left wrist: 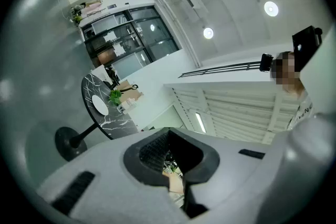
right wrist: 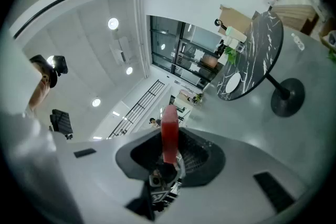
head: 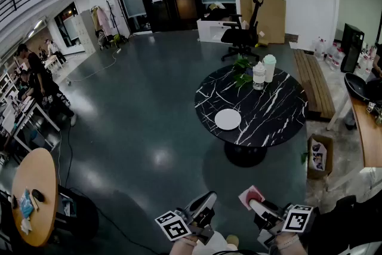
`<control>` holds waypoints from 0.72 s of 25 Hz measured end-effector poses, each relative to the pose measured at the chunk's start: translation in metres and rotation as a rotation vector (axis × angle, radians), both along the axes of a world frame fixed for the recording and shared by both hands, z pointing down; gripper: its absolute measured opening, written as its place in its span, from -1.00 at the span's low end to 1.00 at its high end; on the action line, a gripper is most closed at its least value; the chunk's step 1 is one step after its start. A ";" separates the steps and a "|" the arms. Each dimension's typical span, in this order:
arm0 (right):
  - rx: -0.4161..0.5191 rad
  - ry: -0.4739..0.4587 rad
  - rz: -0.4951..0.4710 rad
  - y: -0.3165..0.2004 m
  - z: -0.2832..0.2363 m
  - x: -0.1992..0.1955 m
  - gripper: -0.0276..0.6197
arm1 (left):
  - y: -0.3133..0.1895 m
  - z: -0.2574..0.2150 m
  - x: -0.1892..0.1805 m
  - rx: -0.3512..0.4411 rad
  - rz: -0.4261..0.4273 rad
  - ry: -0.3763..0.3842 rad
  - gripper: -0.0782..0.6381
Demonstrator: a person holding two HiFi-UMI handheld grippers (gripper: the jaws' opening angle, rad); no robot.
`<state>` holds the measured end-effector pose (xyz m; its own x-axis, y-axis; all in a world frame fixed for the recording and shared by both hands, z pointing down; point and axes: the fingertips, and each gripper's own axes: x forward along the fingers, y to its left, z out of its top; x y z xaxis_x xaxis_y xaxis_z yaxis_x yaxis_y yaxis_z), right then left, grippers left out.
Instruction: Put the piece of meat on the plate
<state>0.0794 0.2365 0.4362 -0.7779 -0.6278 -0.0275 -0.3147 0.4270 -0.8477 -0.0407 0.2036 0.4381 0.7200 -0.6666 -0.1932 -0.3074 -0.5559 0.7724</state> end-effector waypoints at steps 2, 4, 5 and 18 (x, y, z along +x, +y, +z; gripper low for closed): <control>-0.001 -0.004 -0.004 -0.007 0.002 -0.002 -0.64 | -0.008 0.003 0.001 -0.004 0.003 -0.005 -0.76; -0.007 -0.005 -0.006 -0.014 0.008 -0.001 -0.64 | -0.017 0.009 0.003 -0.012 0.005 -0.010 -0.76; -0.013 -0.005 -0.006 -0.019 0.012 0.000 -0.64 | -0.022 0.013 0.005 -0.018 0.005 -0.012 -0.76; -0.057 0.035 0.034 -0.145 0.026 0.013 -0.64 | -0.163 0.022 0.019 -0.027 0.036 0.010 -0.76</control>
<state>0.0923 0.0911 0.4617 -0.7562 -0.6533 0.0361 -0.3581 0.3671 -0.8585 -0.0220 0.0407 0.4601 0.7420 -0.6450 -0.1827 -0.2799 -0.5457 0.7899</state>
